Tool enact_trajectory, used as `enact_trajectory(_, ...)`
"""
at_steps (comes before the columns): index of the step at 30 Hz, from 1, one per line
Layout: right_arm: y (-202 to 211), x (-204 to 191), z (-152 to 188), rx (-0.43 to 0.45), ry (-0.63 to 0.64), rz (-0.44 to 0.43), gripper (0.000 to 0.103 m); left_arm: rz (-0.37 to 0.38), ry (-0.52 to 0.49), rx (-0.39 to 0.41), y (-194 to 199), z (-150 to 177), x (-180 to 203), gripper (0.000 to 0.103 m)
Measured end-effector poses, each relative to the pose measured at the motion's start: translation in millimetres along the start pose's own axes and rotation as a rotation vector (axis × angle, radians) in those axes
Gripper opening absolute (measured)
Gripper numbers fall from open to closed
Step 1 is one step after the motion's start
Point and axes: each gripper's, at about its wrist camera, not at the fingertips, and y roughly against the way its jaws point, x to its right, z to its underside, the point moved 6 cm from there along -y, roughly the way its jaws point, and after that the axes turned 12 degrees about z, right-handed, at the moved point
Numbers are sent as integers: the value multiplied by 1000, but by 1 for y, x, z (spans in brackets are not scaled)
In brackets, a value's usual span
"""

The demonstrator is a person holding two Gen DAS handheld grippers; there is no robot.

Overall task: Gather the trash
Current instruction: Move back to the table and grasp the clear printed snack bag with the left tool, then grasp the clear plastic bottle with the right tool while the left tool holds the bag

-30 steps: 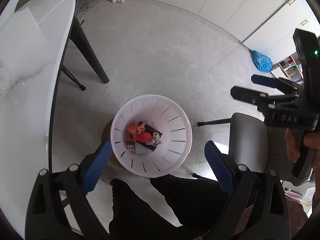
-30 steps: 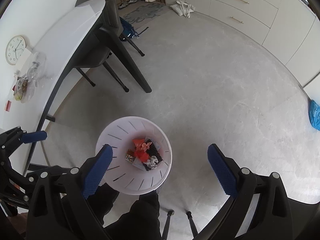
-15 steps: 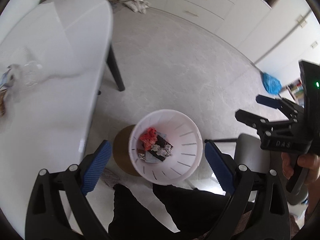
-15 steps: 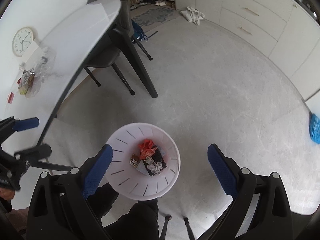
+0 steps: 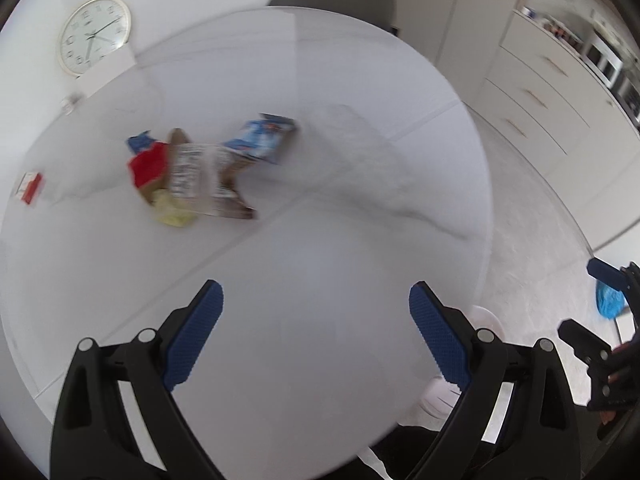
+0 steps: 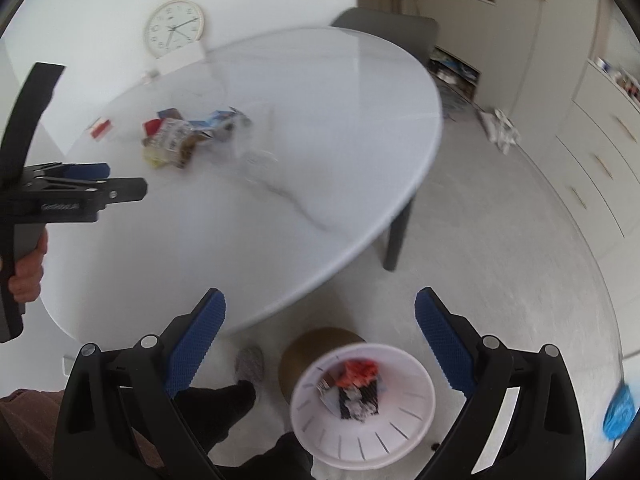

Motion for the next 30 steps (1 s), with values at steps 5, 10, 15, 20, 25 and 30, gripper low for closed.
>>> enact_trajectory(5,-9,-45,-33,15,11,-32,95,-34,4,7,-8,-20,-51,90)
enact_trajectory(10,-21,-71,-53,-1,-6,-35,95,-36,-35,-7,-28,-38,-77,90)
enact_trajectory(15,-33,-79,-67,-29,-34,-12,95,-20,-52,-49,-61,-59,-100,90)
enact_trajectory(20,-43,-75,-68,-58,-70,10,95,-16,-58,-94,-91,-75,-111,86)
enact_trajectory(25,-54,-66,-67,-90,-107,15,95,-12,-65,-135,-109,-82,-112,68)
enact_trajectory(30,-64,-60,-72,-106,-120,15,95,-9,-89,-122,-108,-86,-103,59)
